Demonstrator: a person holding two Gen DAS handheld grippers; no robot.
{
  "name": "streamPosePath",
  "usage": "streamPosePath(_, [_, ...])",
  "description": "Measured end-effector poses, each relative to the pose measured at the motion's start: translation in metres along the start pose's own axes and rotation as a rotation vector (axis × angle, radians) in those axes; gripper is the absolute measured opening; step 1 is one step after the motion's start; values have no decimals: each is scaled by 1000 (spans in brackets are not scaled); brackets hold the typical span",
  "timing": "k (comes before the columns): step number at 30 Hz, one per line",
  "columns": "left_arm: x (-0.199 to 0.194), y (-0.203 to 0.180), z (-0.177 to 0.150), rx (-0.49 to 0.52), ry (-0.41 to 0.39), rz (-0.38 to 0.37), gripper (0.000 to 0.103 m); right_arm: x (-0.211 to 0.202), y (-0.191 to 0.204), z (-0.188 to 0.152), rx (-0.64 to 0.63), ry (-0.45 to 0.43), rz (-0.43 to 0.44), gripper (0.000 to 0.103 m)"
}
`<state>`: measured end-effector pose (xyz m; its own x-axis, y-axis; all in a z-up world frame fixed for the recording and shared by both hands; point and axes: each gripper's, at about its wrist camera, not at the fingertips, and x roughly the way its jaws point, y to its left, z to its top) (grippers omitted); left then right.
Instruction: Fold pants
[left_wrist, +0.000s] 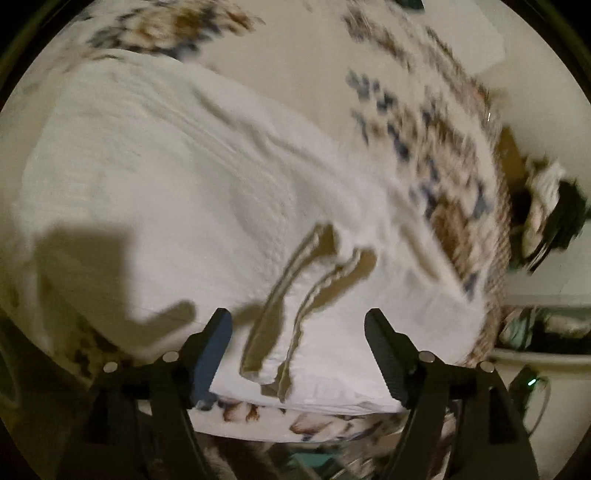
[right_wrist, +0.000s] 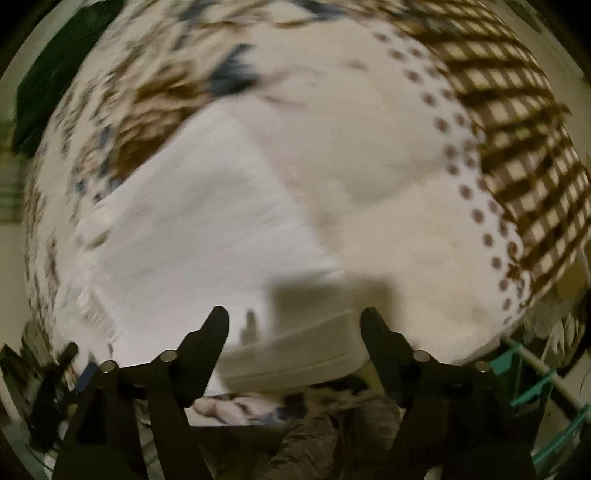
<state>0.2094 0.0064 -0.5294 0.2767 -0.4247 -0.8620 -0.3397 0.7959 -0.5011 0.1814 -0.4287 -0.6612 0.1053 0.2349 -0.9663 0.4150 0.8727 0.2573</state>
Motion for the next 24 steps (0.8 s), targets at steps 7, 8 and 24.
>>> streamPosePath(7, [-43, 117, 6, -348, -174, -95, 77, -3, 86, -13, -179, -46, 55, 86])
streamPosePath(8, [-42, 134, 5, -402, -192, -99, 77, 0, 97, -13, -196, -40, 65, 86])
streamPosePath(24, [4, 212, 29, -707, -390, -290, 75, 42, 171, -15, -320, -14, 72, 86])
